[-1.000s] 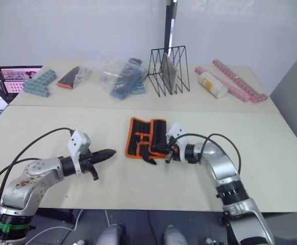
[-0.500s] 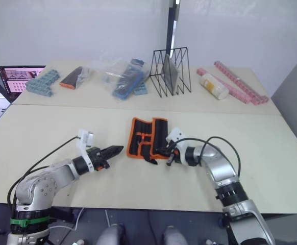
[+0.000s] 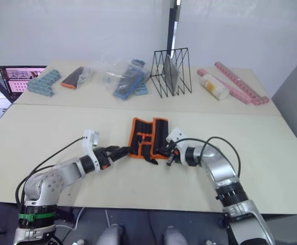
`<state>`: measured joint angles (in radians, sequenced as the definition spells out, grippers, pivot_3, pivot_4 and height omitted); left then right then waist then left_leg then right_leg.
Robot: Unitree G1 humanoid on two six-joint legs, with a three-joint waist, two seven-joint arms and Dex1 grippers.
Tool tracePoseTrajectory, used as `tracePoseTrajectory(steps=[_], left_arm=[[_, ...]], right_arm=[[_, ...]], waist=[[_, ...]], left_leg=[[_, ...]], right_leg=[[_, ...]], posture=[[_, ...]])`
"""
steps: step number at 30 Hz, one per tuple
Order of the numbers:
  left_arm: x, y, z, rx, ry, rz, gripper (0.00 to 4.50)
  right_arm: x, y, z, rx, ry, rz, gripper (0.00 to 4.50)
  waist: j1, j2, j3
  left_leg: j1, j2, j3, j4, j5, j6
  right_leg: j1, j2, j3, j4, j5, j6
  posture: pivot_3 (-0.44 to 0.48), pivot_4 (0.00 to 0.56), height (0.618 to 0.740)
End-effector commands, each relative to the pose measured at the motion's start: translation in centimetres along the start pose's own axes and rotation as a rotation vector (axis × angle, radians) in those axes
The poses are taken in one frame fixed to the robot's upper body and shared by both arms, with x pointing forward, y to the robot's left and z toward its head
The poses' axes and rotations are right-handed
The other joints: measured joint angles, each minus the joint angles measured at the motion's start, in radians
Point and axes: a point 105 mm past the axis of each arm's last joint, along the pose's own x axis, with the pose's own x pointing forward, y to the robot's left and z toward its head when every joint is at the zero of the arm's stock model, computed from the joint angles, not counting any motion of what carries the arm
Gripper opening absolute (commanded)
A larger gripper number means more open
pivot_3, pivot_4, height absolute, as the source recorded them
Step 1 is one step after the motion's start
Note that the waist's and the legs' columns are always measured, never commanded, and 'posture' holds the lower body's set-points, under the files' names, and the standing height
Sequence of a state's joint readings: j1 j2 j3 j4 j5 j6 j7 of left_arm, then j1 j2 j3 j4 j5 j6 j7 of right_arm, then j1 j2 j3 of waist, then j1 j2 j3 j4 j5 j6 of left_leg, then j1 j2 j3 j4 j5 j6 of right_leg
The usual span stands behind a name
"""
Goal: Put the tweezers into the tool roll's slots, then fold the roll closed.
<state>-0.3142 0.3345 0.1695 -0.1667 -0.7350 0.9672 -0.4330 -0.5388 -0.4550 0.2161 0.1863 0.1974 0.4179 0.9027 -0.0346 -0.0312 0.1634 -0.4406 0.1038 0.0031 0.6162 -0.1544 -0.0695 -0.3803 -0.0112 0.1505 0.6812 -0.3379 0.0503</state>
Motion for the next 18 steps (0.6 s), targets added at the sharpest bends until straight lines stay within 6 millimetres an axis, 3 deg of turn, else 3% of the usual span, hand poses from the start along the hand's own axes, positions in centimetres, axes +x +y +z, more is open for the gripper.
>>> tracePoseTrajectory(steps=[1,3,4,17,18], left_arm=[[0.7,-1.4,-0.3,-0.002,0.019,-0.059,4.47],[0.9,-1.3,-0.3,-0.014,0.015,-0.052,4.47],[1.0,-1.3,-0.2,-0.022,0.011,-0.047,4.22],[1.7,-1.4,0.5,-0.036,-0.034,-0.045,0.01],[1.8,-1.5,0.6,-0.004,-0.031,-0.041,0.01]], right_arm=[[0.0,-0.1,-1.1,0.012,0.047,-0.021,0.0],[0.0,-0.1,-1.0,0.012,0.046,-0.022,0.0],[0.0,-0.1,-1.0,0.012,0.046,-0.023,0.0],[0.1,-0.2,-0.9,0.007,0.047,-0.037,0.0],[0.0,-0.2,-0.9,0.008,0.054,-0.041,0.0]], waist=[[0.0,0.0,0.0],[0.001,0.0,0.0],[0.002,0.0,0.0],[0.007,0.0,0.0],[0.007,0.0,0.0]], left_leg=[[0.0,0.0,0.0,0.0,0.0,0.0],[0.001,0.0,0.0,0.0,0.0,0.0],[0.001,0.0,0.0,0.0,0.0,0.0],[0.001,0.0,-0.001,0.0,0.0,0.0],[0.001,0.0,-0.002,0.0,0.0,-0.001]], right_leg=[[0.0,0.0,0.0,0.0,0.0,0.0],[0.001,0.0,0.0,0.0,0.0,0.0],[0.002,0.0,0.0,0.0,0.0,0.0],[0.003,0.0,-0.001,-0.001,0.0,0.0],[0.003,0.0,-0.001,-0.001,0.0,0.0]], posture=[[0.0,0.15,0.726],[0.0,0.15,0.726],[0.0,0.15,0.726],[0.0,0.15,0.726],[0.0,0.15,0.726]])
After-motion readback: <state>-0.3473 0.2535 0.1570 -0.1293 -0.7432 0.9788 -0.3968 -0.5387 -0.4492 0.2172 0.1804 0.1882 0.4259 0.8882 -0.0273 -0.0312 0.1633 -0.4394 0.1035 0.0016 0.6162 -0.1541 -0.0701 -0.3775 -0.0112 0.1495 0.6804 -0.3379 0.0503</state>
